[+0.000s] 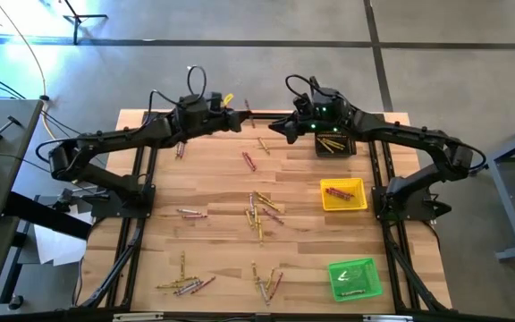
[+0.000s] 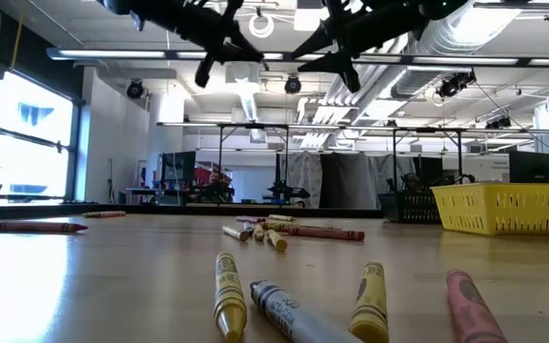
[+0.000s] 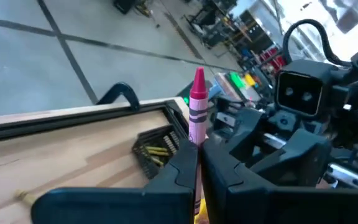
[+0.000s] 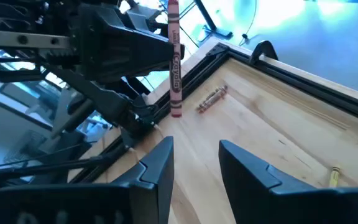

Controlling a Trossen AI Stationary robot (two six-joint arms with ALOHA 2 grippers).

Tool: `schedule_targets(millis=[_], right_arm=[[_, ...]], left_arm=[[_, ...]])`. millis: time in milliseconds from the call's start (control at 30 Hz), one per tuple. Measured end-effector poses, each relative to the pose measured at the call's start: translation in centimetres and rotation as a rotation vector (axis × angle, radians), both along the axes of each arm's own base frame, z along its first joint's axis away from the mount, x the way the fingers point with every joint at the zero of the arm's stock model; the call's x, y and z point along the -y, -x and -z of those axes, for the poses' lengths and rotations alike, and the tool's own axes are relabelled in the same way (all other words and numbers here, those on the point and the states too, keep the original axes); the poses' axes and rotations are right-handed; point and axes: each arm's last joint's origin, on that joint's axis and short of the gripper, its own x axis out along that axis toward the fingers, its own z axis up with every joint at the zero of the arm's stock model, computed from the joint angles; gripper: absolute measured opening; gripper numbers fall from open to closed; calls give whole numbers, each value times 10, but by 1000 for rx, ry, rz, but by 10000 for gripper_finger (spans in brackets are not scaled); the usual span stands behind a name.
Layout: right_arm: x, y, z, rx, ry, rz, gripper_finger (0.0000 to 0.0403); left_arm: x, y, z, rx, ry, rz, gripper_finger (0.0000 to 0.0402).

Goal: Sort crayons
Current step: Put the red crayon into the yellow bin

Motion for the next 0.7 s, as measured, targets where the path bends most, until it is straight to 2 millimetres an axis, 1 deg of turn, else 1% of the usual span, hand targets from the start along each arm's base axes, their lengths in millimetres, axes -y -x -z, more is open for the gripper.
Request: schedule_targets(millis=[167,300,467,700], right_arm=[[-5,-3,0,0,4,30,112],[-8,-5,-4,40,12,25,112],[-12,-8,-6,60,16,11,112],[-14,-8,-6,55,11,-4,112]], left_arm=[[-1,-13,-11,8,2,71,0],[2,-24,-6,-13,41,140,0],[6,-33,1,-18,74,168,0],[6,-37,-1,33,67,190,0]])
